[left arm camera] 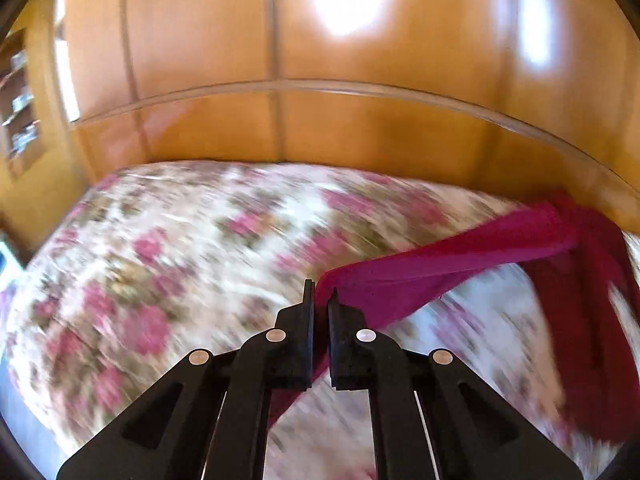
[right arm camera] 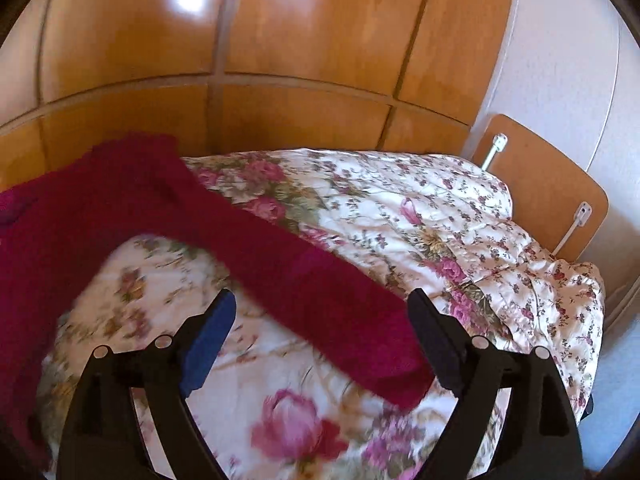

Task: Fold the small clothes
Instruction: 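Grasp the dark red sweater with both grippers and lift it, then shake out the sweater with both grippers and lay it flat on the bed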

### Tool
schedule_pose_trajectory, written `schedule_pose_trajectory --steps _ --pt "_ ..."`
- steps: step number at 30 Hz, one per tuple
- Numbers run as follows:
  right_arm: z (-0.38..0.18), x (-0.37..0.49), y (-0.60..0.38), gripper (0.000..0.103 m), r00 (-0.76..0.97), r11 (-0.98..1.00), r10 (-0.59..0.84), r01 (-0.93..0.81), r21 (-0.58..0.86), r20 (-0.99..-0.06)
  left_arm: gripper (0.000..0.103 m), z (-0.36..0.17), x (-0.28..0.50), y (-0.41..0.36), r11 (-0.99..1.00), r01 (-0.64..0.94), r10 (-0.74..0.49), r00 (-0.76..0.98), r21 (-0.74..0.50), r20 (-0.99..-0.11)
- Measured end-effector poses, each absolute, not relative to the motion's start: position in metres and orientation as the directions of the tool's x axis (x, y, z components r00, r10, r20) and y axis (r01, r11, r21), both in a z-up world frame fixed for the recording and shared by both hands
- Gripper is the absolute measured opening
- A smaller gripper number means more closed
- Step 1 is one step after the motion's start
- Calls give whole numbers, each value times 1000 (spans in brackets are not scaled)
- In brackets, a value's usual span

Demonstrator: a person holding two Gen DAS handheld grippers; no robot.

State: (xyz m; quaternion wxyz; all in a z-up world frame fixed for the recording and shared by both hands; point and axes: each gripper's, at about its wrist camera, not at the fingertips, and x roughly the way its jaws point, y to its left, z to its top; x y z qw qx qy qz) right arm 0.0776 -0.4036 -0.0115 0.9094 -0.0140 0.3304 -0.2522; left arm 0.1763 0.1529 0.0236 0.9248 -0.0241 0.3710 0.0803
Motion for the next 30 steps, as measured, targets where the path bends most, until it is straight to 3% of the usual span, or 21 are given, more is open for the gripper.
schedule_pose_trajectory --steps 2,4,6,8,10,13,16,18,22,24,28,29,30 --pt "-11 71 -391 88 670 899 -414 407 -162 -616 6 24 205 171 973 -231 176 686 18 -706" --pt "-12 69 -378 88 683 926 -346 358 -118 -643 22 21 224 180 964 -267 191 645 16 -740" --pt "-17 72 -365 88 688 961 -198 277 1 -698 60 21 232 181 952 -305 216 639 15 -738" --pt "-24 80 -352 87 685 970 -53 209 126 -727 71 25 227 175 951 -310 225 676 6 -702" --pt "-31 89 -339 80 677 958 75 154 241 -732 71 29 216 170 960 -275 170 715 -49 -679" --pt "-50 116 -320 69 635 900 271 99 424 -723 71 23 193 139 980 -100 -45 734 -174 -678" --pt "-67 138 -303 63 587 831 412 71 551 -697 62 1 175 95 950 88 -281 663 -301 -694" --pt "-77 151 -293 44 576 804 439 91 588 -690 56 -18 170 68 909 158 -401 586 -386 -704" --pt "-74 158 -286 21 595 793 438 97 601 -674 56 -54 168 12 830 214 -552 450 -515 -702" --pt "-65 156 -289 14 611 823 404 81 562 -681 56 -67 170 -9 769 208 -632 388 -604 -671" --pt "-54 150 -303 11 634 861 345 80 502 -693 56 -82 176 -36 698 180 -706 330 -693 -626" --pt "-52 147 -309 10 642 870 322 90 485 -695 41 -83 177 -42 699 176 -705 329 -693 -628" --pt "-51 147 -313 10 648 878 299 101 468 -700 14 -85 177 -47 696 182 -711 309 -695 -631"
